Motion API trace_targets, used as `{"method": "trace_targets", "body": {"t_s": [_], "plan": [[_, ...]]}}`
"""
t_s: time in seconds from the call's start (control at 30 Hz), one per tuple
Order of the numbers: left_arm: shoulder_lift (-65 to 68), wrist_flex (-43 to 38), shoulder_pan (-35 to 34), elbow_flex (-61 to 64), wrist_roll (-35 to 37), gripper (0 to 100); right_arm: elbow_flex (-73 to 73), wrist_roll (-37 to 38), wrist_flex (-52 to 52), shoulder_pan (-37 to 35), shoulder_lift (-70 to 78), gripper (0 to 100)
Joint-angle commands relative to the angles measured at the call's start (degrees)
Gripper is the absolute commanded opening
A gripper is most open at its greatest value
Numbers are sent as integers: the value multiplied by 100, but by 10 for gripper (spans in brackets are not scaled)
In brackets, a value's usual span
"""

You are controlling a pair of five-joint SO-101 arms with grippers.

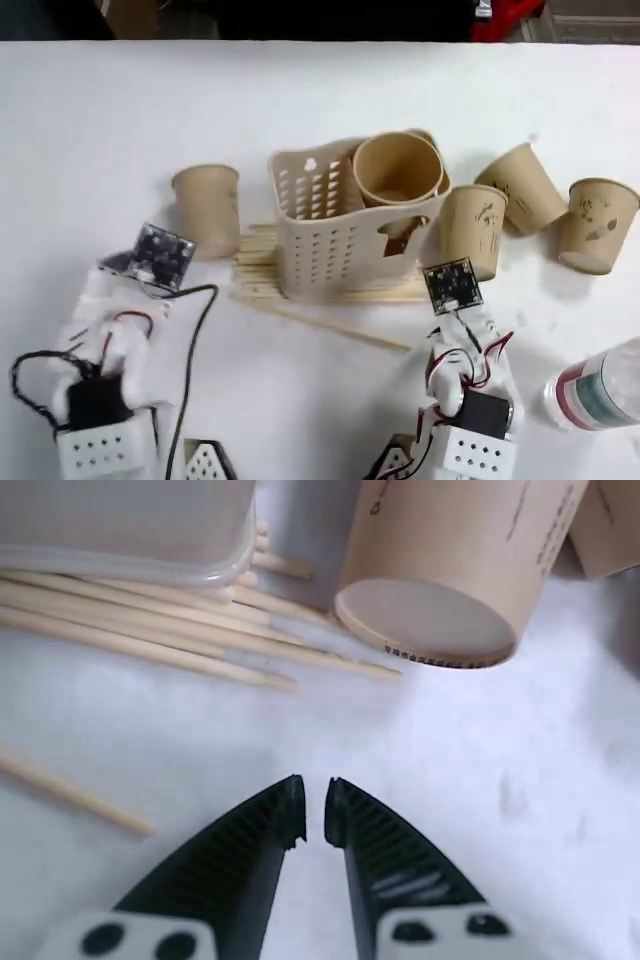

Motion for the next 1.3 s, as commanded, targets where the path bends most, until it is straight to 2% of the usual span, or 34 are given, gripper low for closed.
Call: {"method": "trace_targets", "body": {"t_s": [0.0,0.1,0.2,0.4,0.53,0.67,0.77,0.9,1.03,1.2,1.27], "plan": [[954,255,92,-1433,492,146,53,-18,-84,-66,-13,46],[2571,492,259,-2752,1046,147,53,-18,-84,-57,-13,46],[4462,809,418,-4334,2013,151,53,-18,-84,-57,-13,46],[7802,2207,549,-7877,3710,168,53,-18,-84,-57,-13,46],[9587,3200,549,-10013,4747,251,53,-18,-84,-57,-13,46],[11125,3965,681,-11877,5398,258,53,-18,-84,-57,-13,46],[12145,4220,716,-13055,5969,259,53,-18,-84,-57,-13,46],[13226,4246,699,-14119,6505,256,53,-18,-84,-57,-13,46],[13903,4325,734,-14629,6655,256,53,-18,-84,-57,-13,46],[14185,4360,699,-14330,6620,256,53,-18,-84,-57,-13,46],[14114,4369,708,-14022,6382,255,53,-18,-84,-57,-13,46]]}}
